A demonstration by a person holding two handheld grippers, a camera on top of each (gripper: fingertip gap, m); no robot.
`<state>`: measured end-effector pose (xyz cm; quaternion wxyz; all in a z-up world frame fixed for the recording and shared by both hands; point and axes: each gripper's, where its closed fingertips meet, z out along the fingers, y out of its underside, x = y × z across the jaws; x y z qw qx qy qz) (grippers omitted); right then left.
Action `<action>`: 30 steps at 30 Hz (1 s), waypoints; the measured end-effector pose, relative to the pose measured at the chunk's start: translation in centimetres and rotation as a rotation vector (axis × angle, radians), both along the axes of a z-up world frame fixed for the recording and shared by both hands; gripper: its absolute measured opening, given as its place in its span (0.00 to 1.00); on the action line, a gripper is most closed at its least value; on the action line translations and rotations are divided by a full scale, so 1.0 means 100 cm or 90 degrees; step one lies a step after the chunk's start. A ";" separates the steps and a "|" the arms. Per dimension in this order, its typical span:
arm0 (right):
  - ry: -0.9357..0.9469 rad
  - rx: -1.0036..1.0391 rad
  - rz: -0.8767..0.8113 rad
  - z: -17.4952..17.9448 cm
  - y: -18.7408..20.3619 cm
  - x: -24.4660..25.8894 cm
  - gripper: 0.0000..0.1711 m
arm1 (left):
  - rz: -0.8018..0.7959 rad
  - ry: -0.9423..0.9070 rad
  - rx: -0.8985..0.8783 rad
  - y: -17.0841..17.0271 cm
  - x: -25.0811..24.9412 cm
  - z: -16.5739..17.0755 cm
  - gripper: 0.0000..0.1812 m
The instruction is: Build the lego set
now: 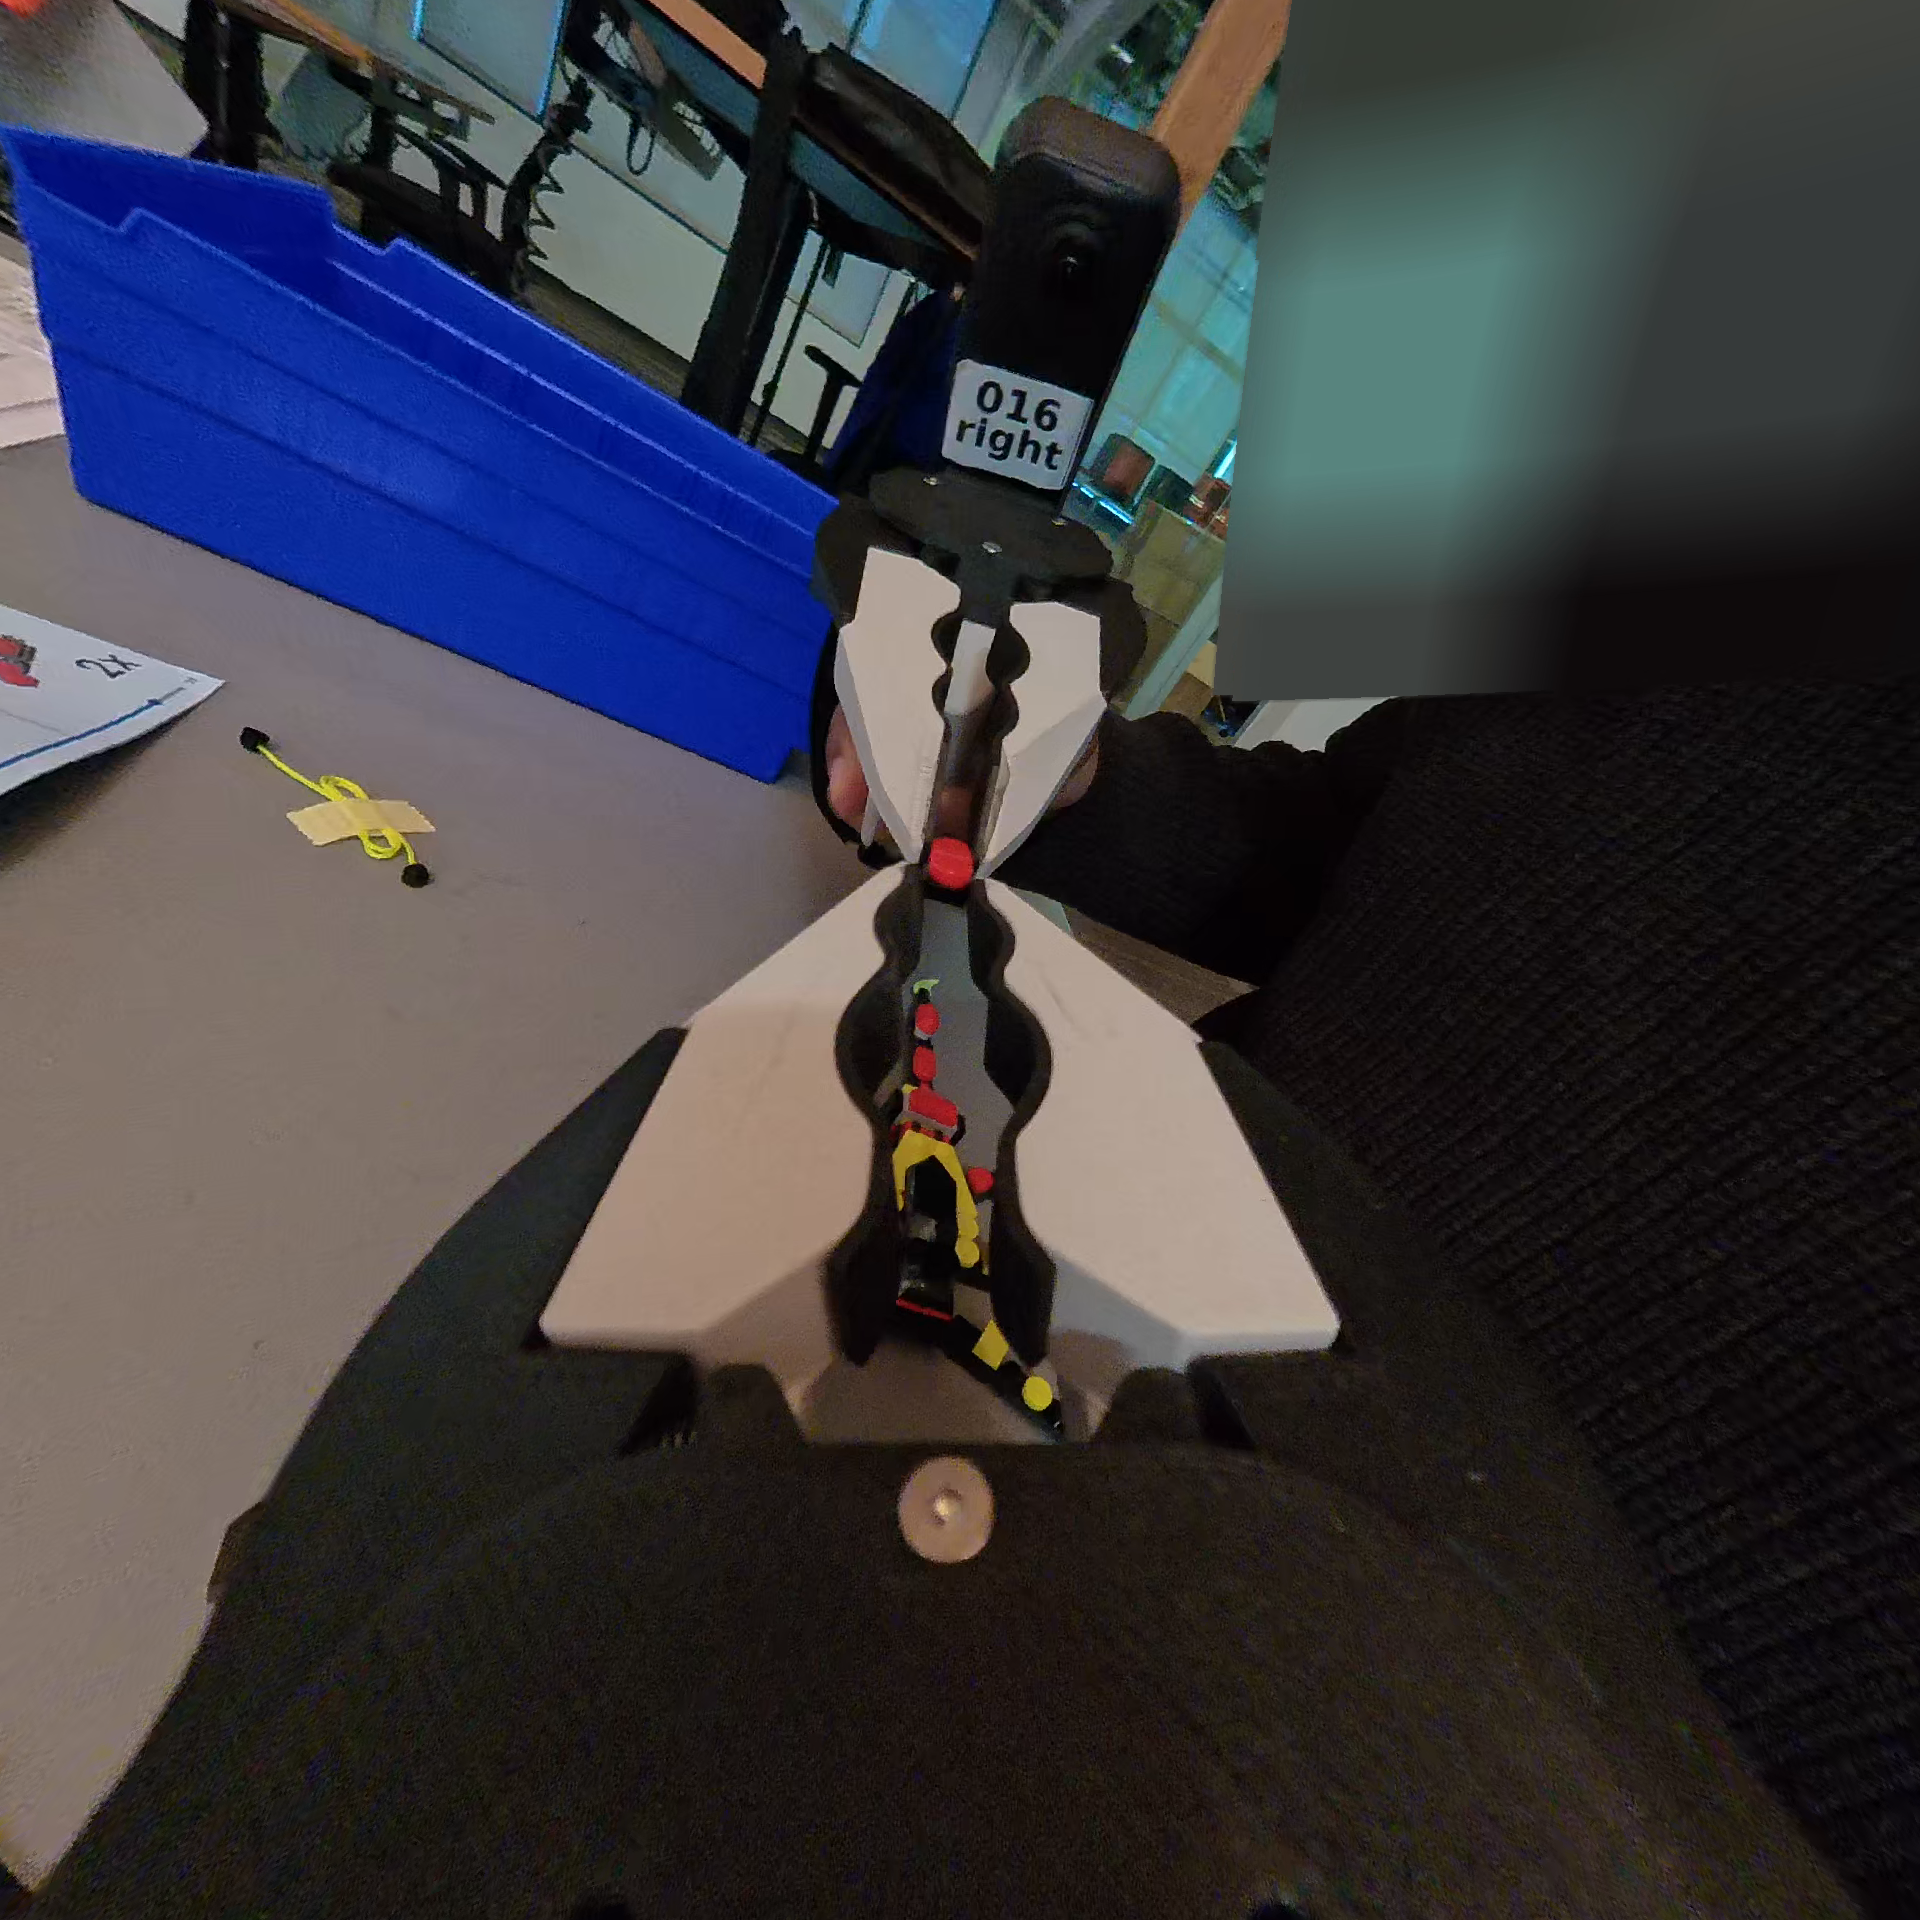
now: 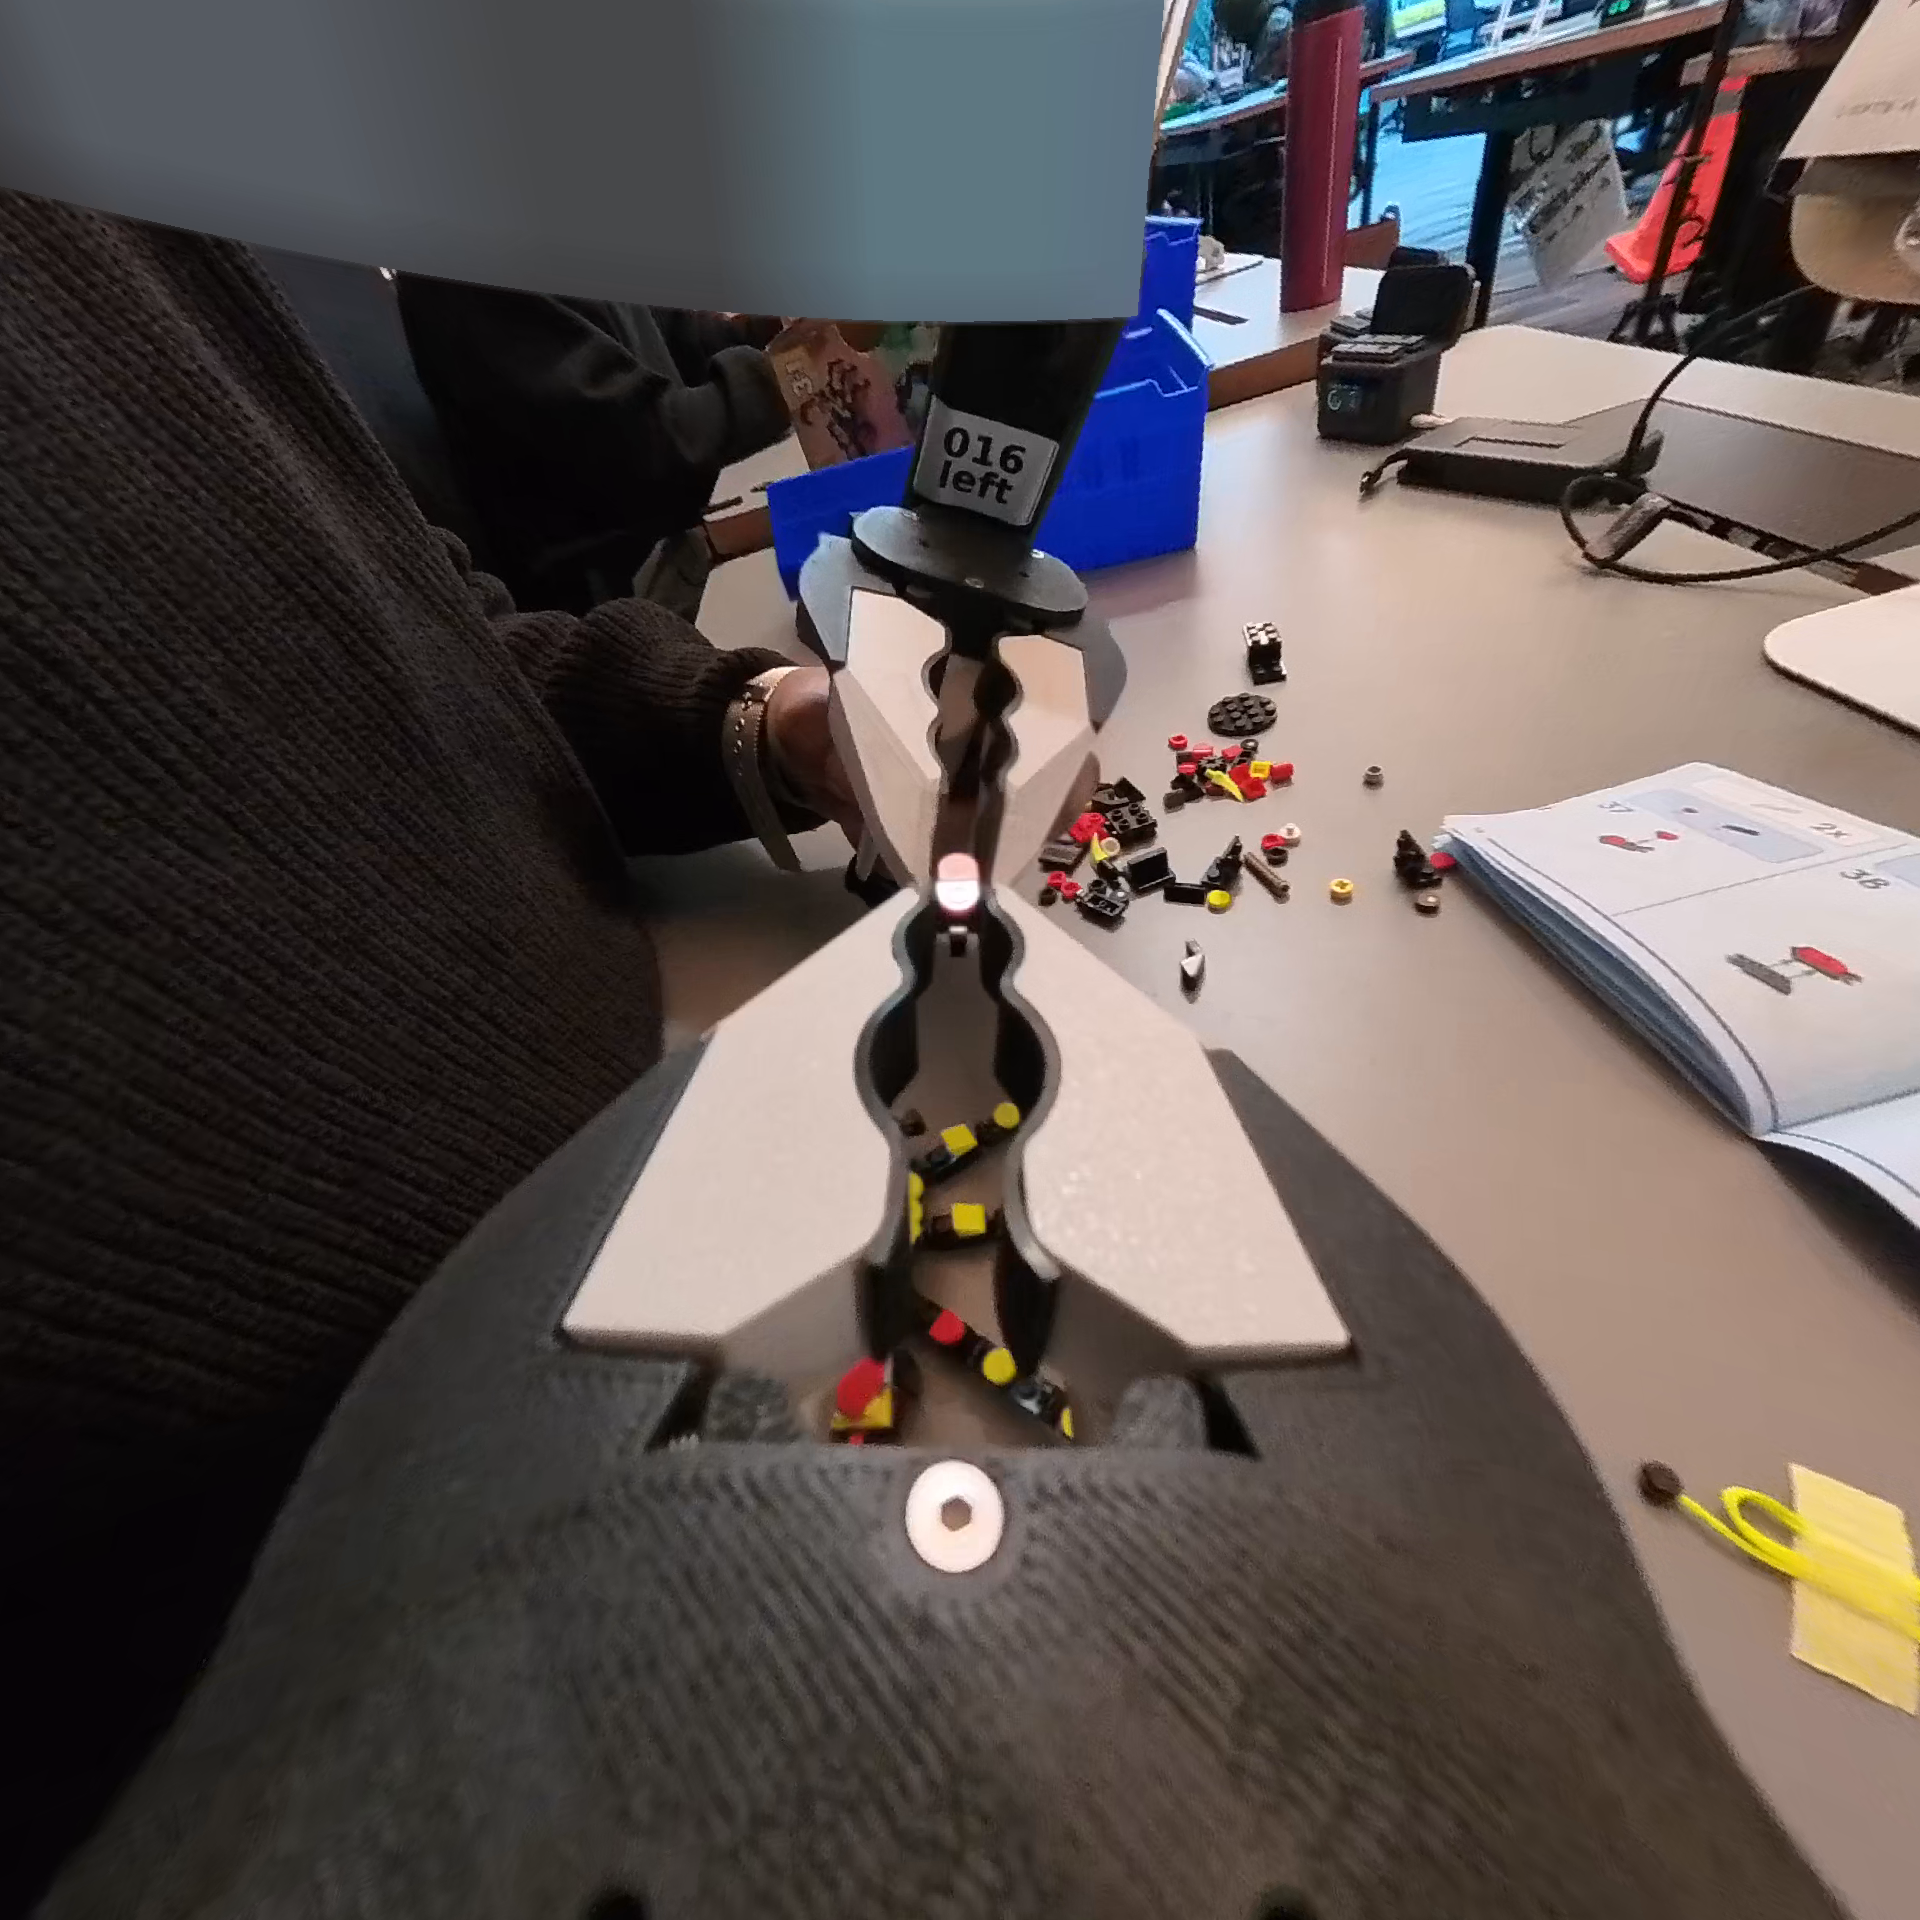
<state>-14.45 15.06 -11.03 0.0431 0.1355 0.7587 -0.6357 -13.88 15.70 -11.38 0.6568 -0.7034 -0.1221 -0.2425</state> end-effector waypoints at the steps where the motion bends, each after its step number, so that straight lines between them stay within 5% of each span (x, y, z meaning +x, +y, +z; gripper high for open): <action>1: -0.003 -0.005 0.003 0.001 0.000 0.001 0.03 | -0.002 0.002 0.002 0.000 0.001 0.001 0.03; 30: -0.034 0.030 -0.005 -0.004 0.003 -0.001 0.03 | 0.084 0.251 -0.083 0.004 -0.001 -0.004 0.03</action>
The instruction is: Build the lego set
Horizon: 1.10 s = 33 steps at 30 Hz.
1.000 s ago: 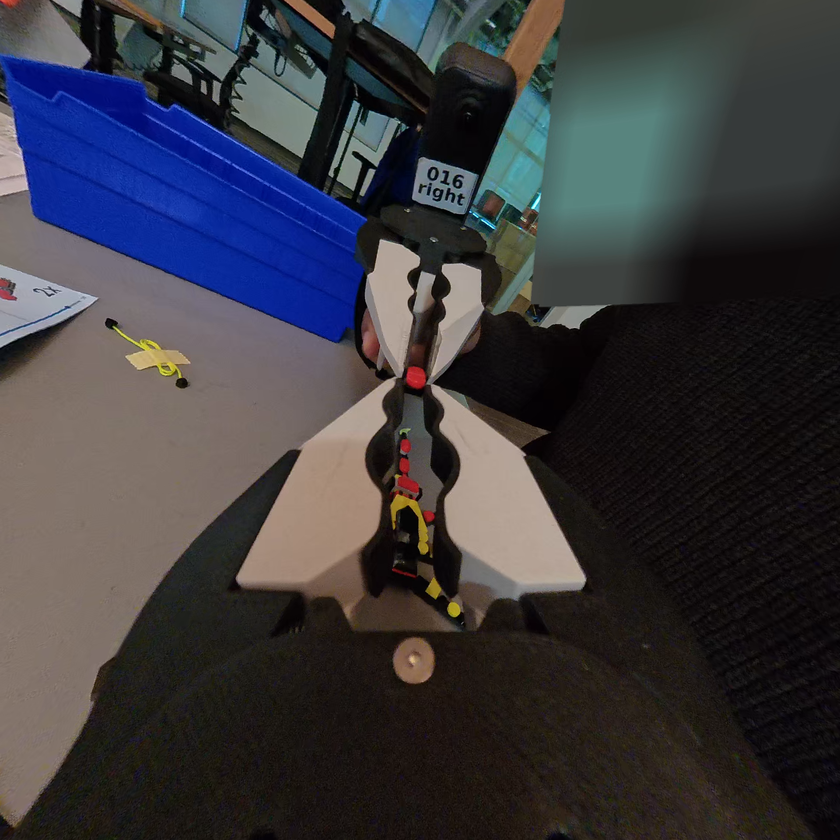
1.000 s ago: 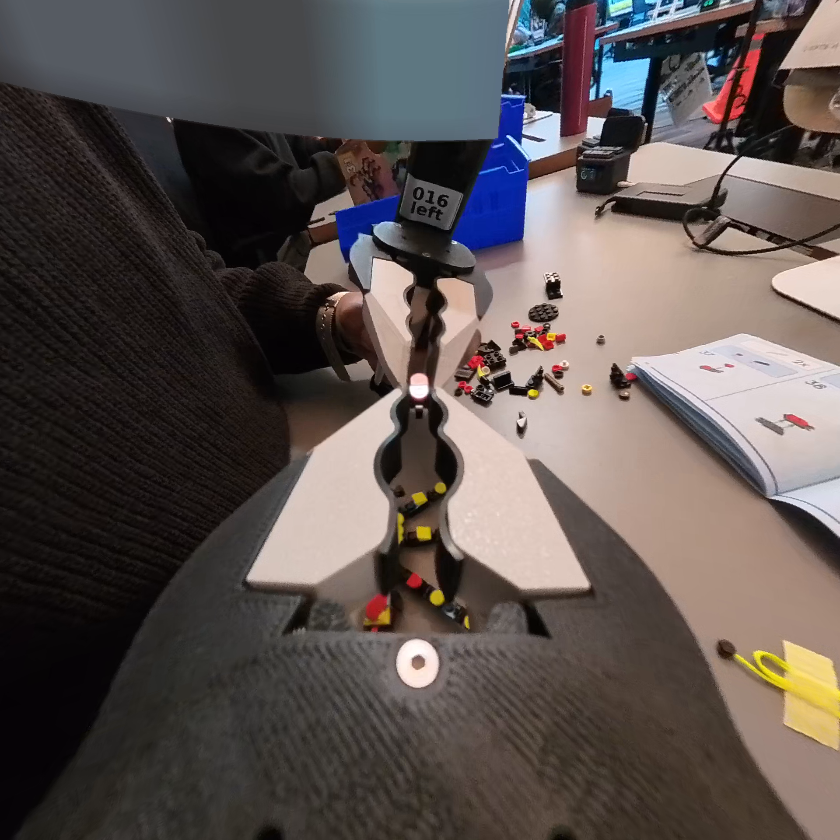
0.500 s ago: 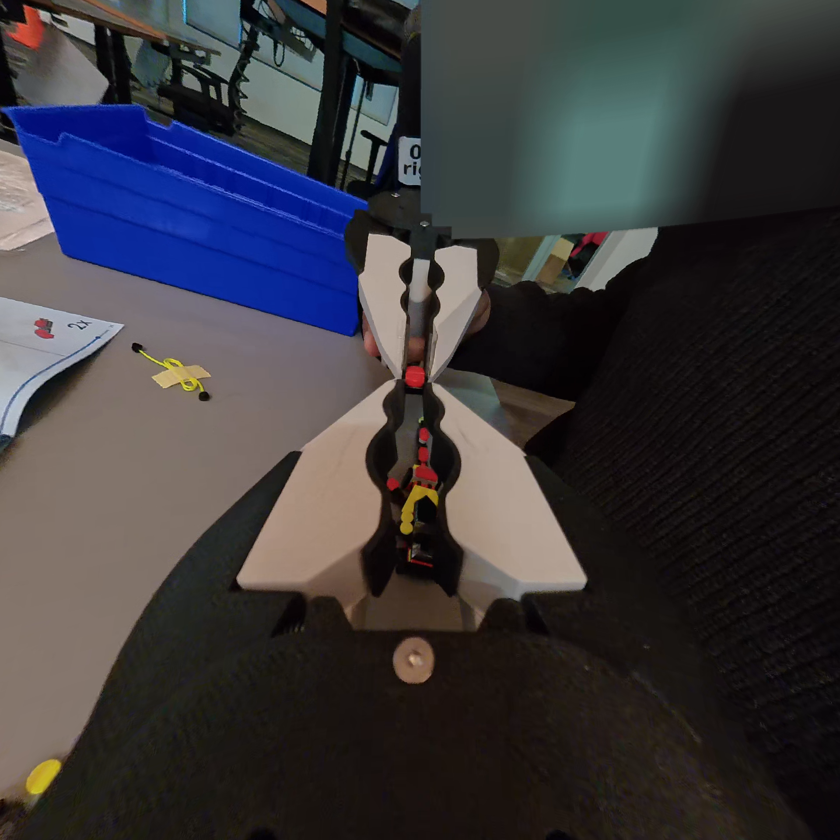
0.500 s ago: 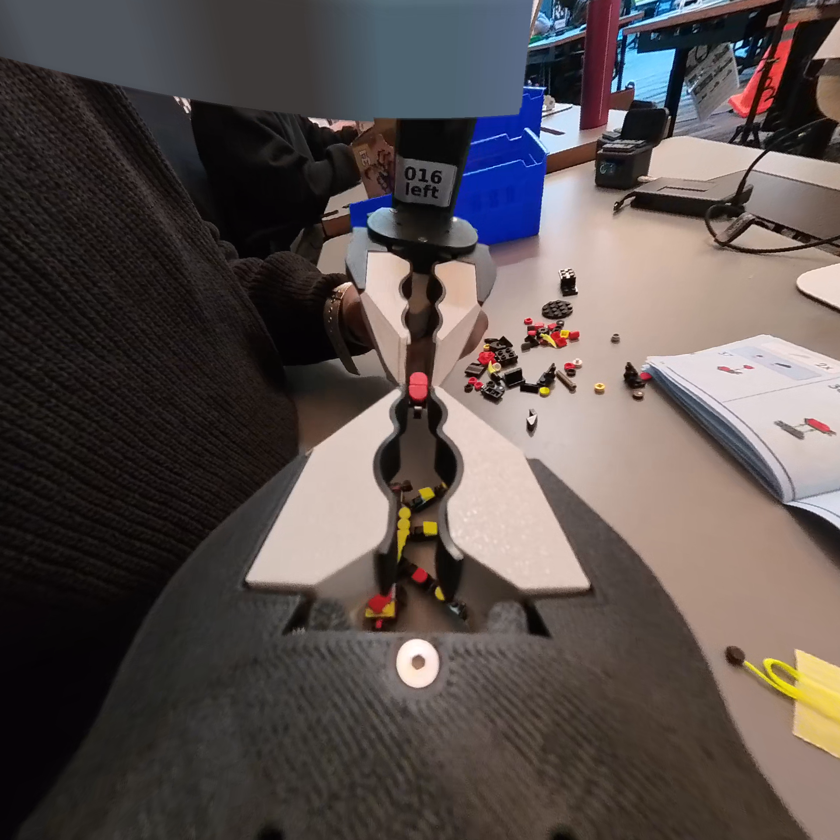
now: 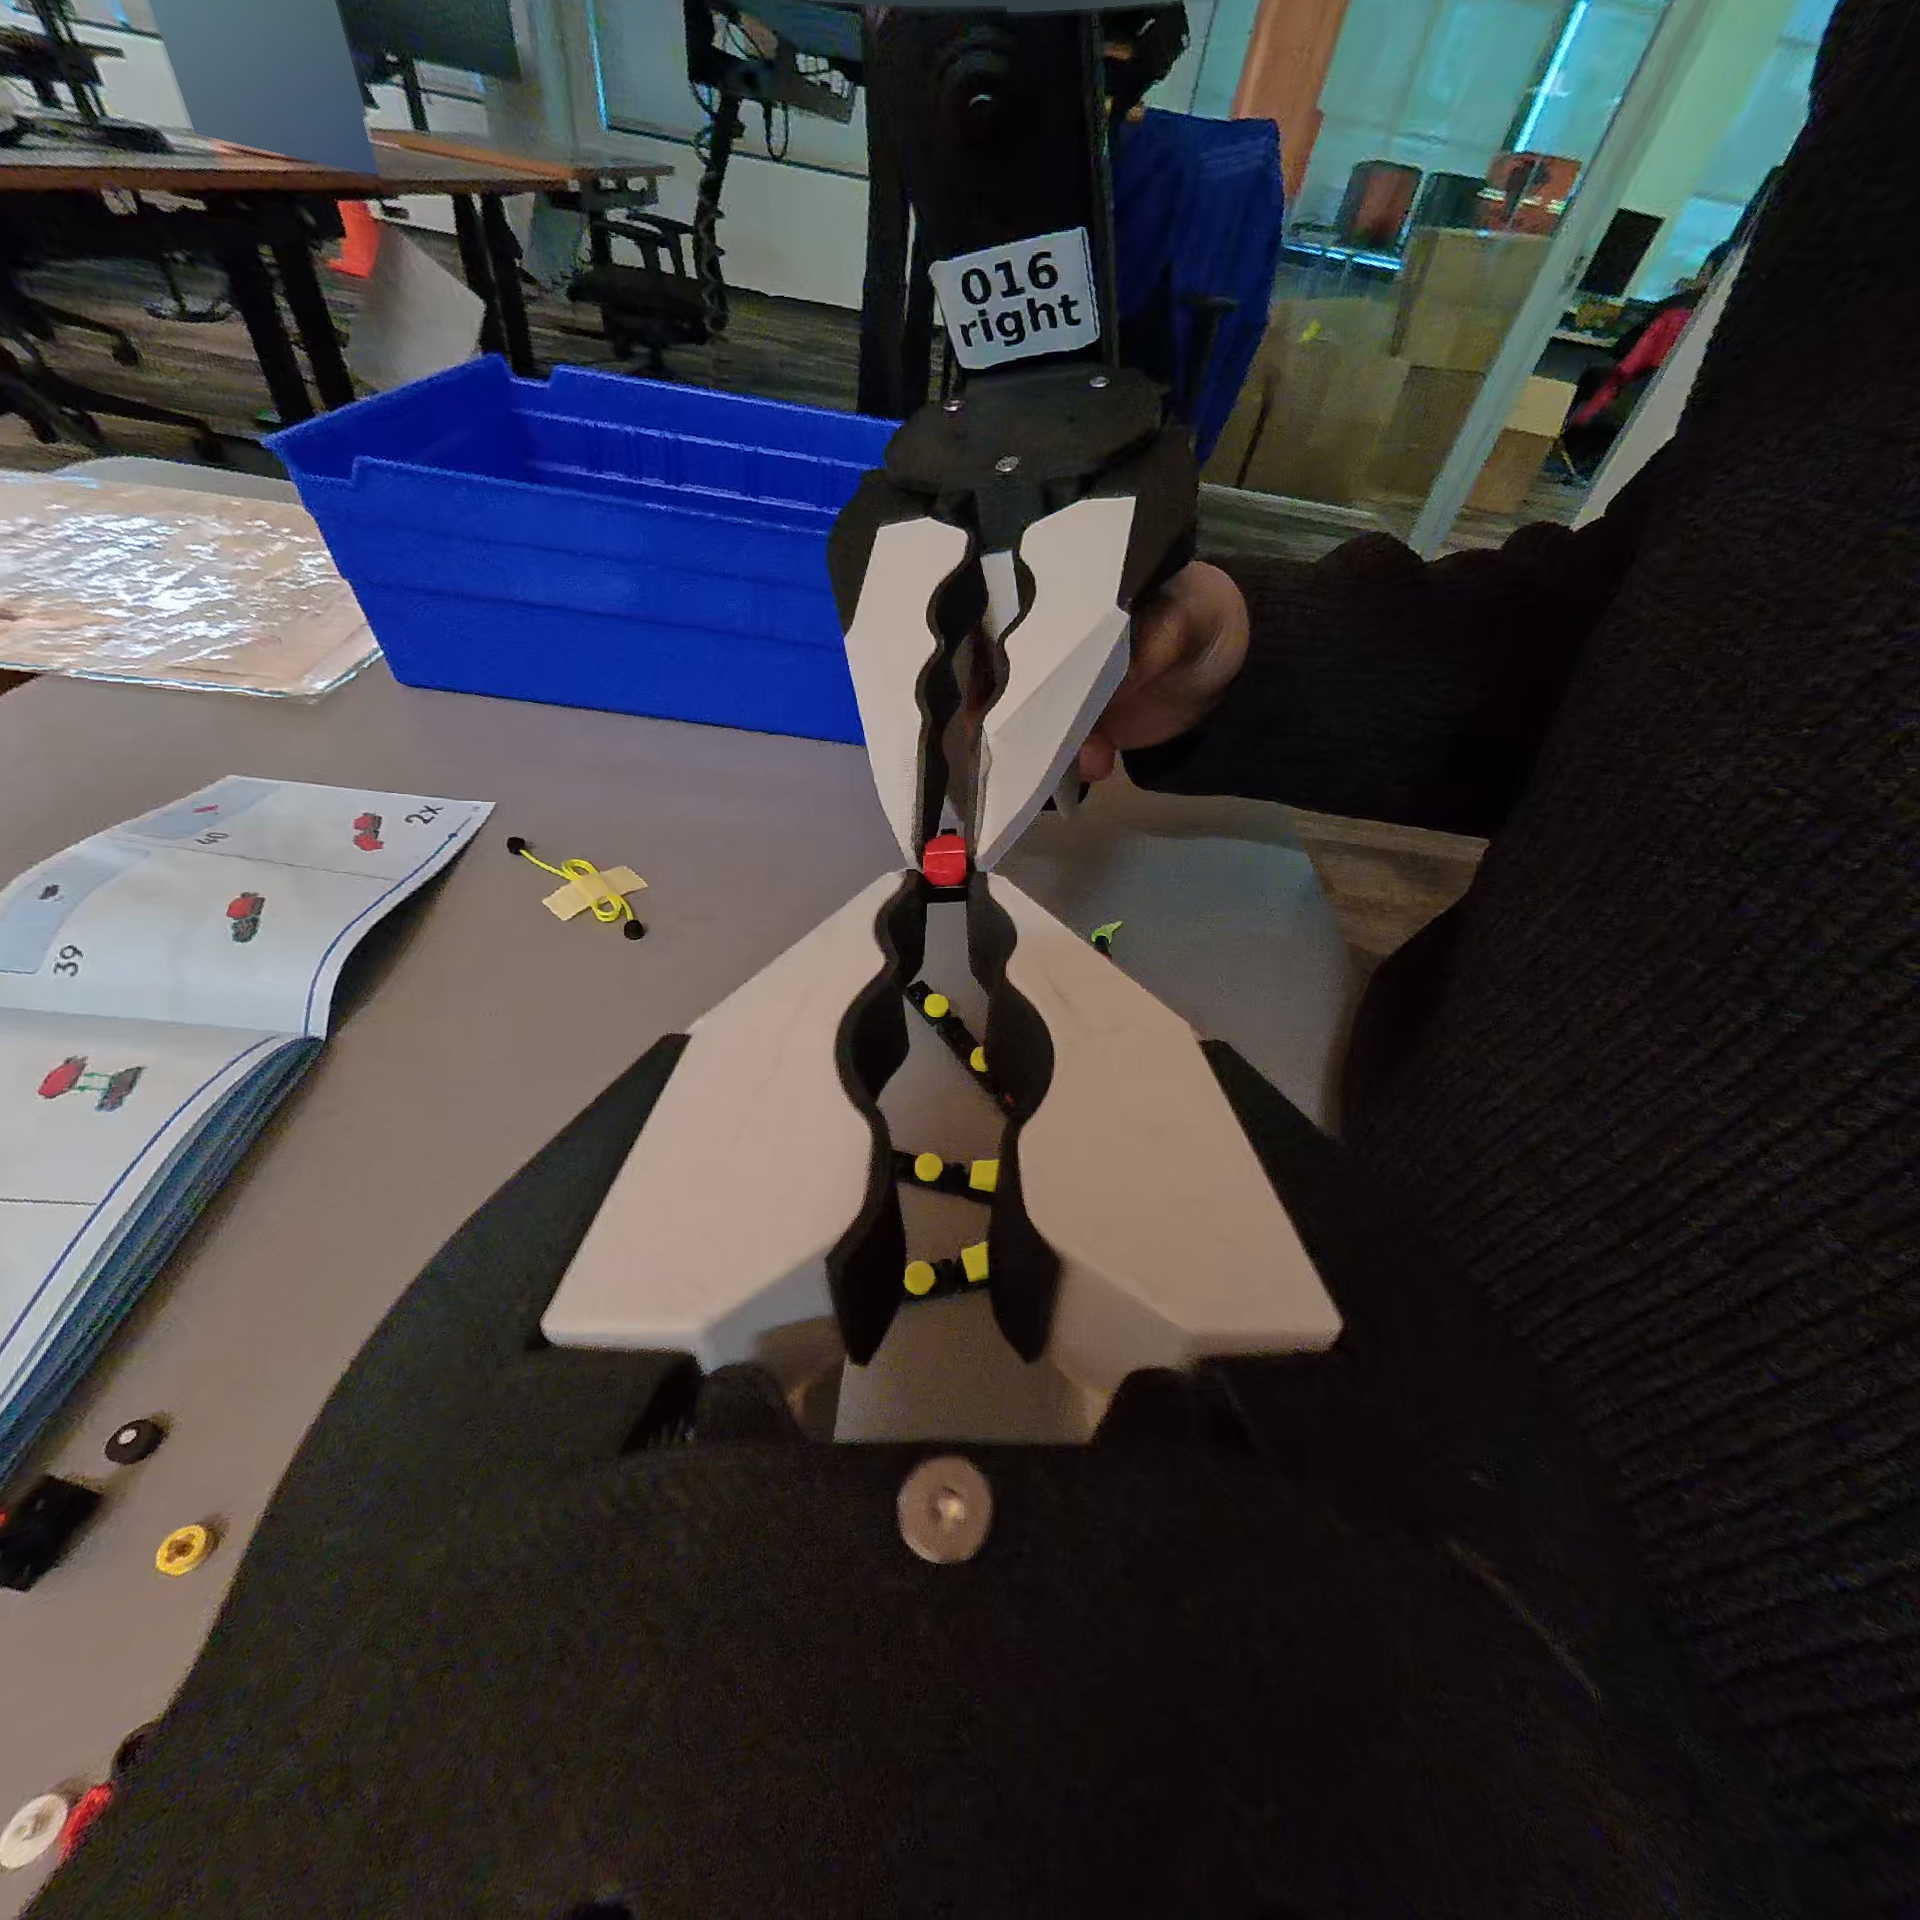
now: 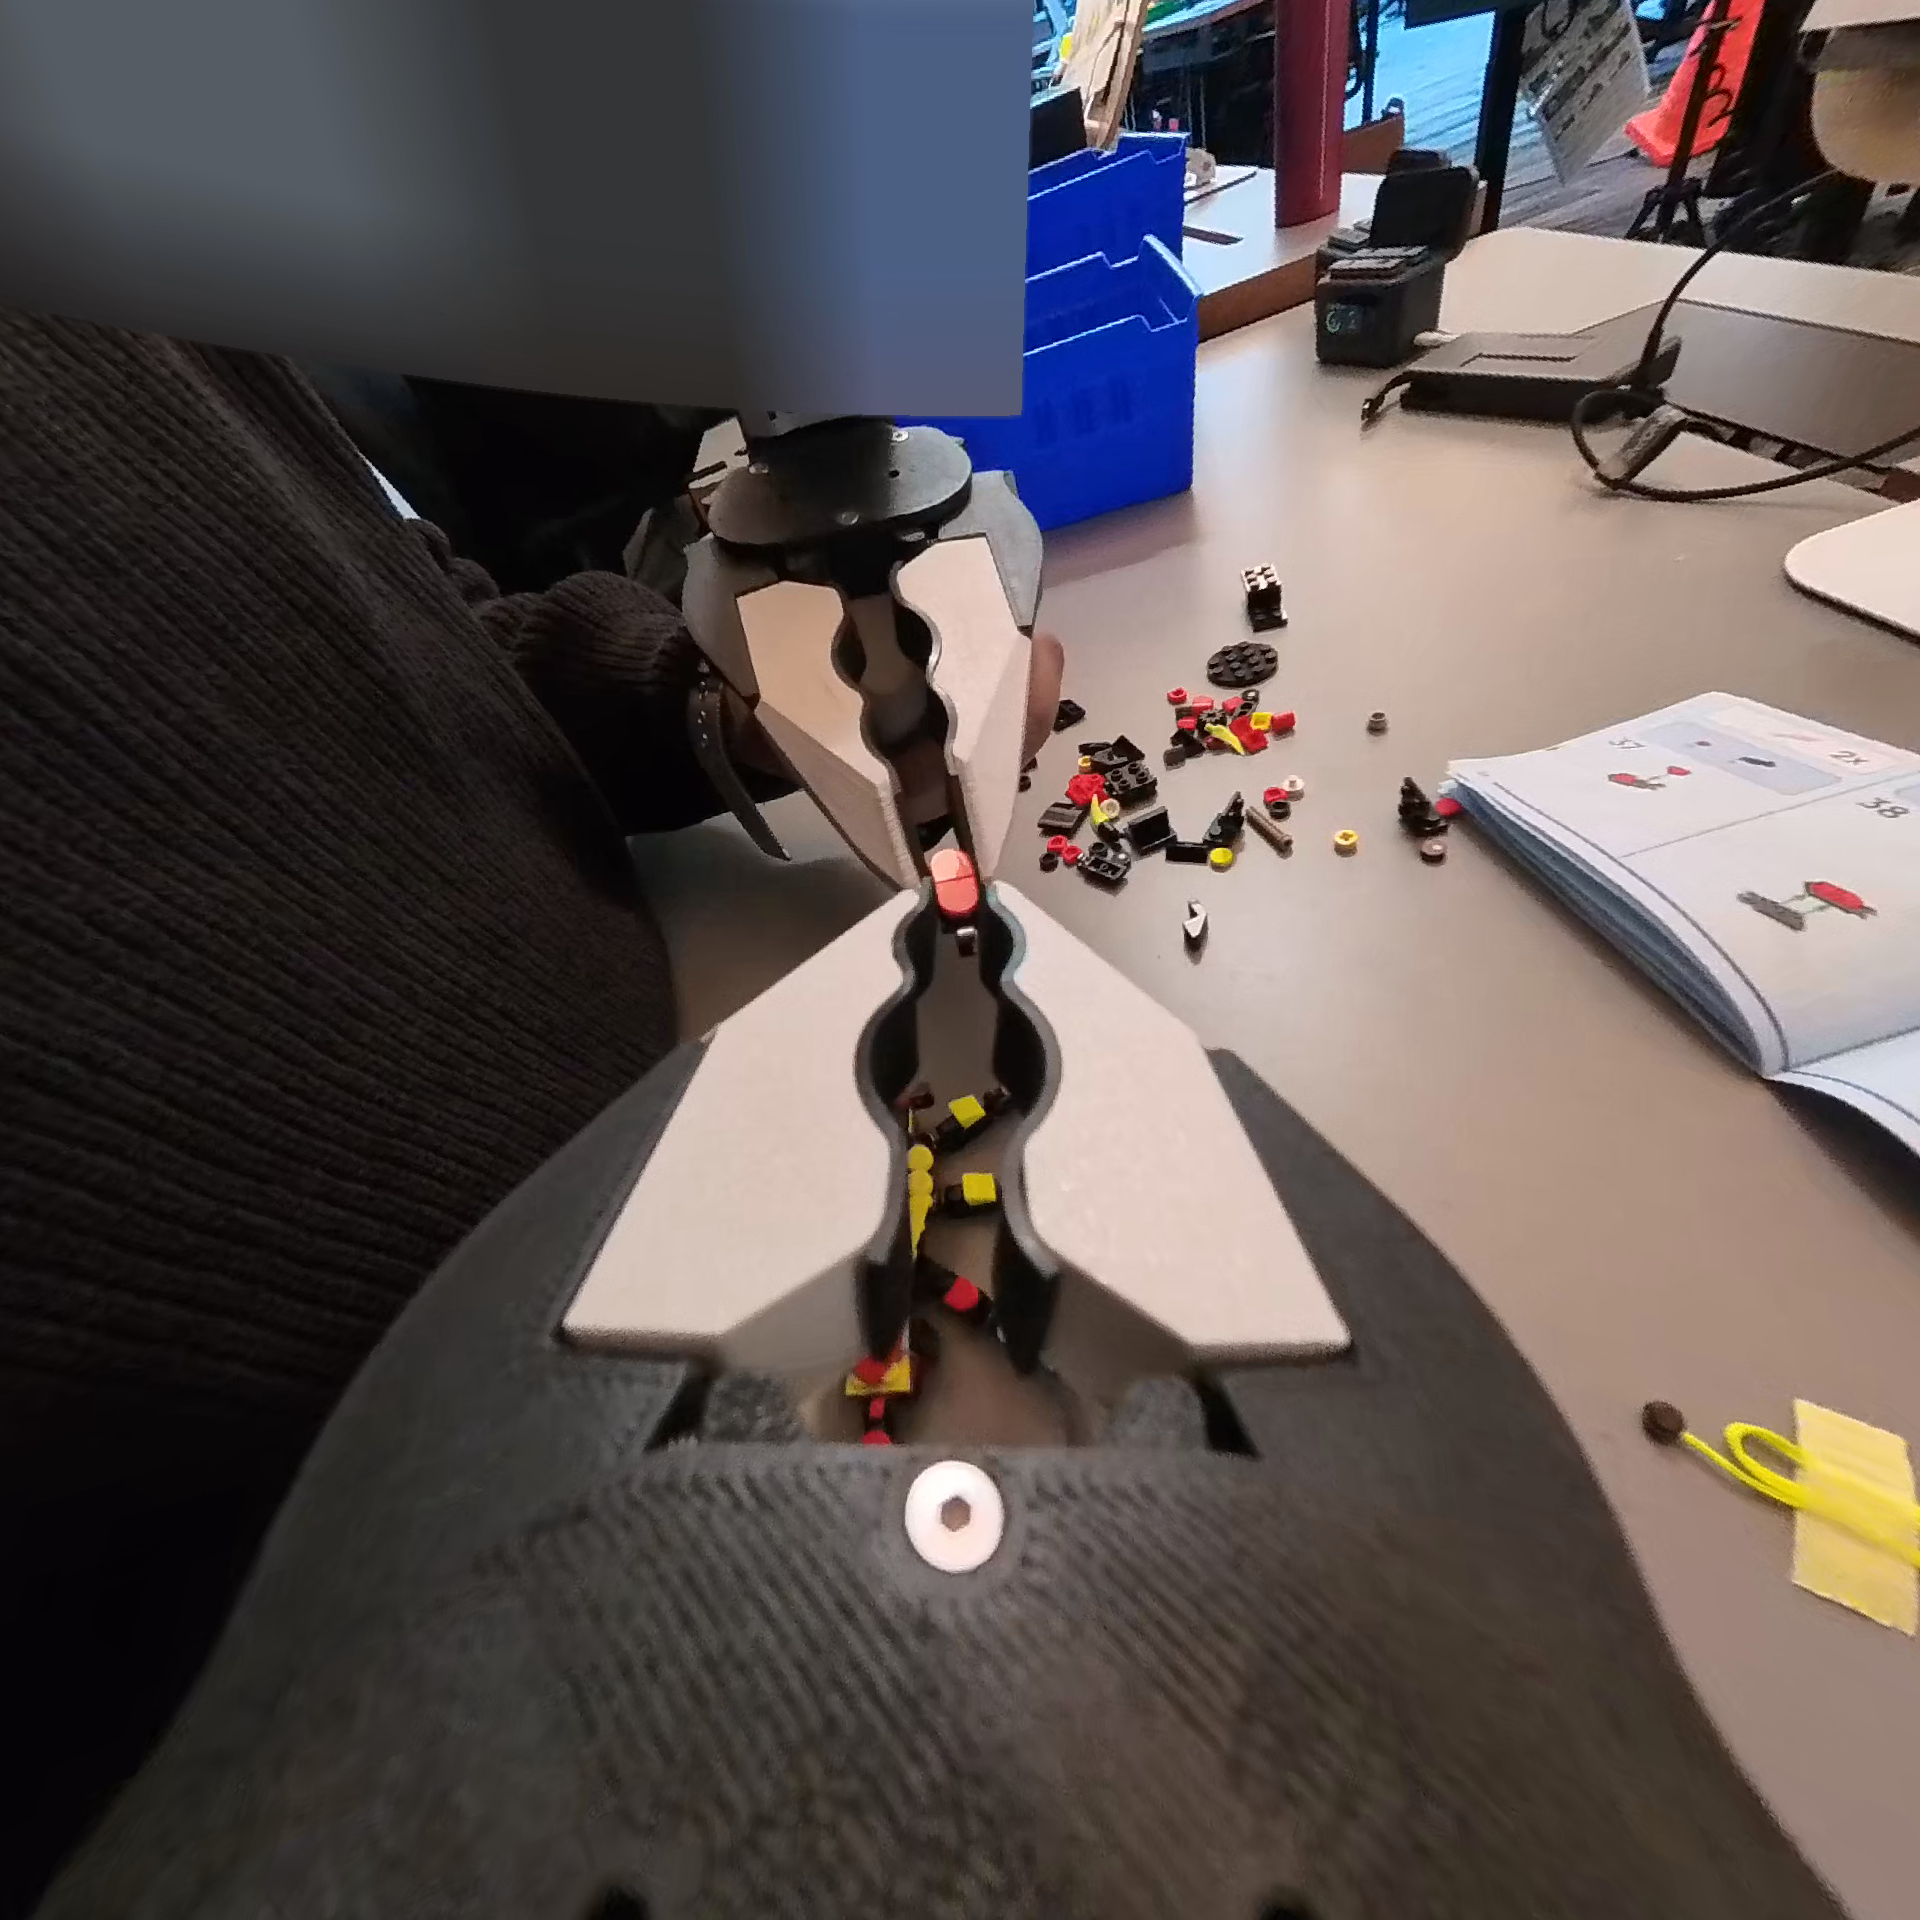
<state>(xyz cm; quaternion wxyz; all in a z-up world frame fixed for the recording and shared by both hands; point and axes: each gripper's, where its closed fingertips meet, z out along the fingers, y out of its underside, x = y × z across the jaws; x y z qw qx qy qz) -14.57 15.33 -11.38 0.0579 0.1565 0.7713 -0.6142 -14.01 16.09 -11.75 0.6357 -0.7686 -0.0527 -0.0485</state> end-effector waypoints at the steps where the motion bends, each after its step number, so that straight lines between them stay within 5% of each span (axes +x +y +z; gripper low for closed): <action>1: 0.000 0.002 -0.002 0.000 0.000 0.000 0.03 | 0.001 -0.001 -0.001 0.000 0.000 0.000 0.03; 33: 0.110 0.004 0.030 0.003 0.001 0.010 0.03 | -0.068 -0.123 0.047 0.001 0.010 0.003 0.03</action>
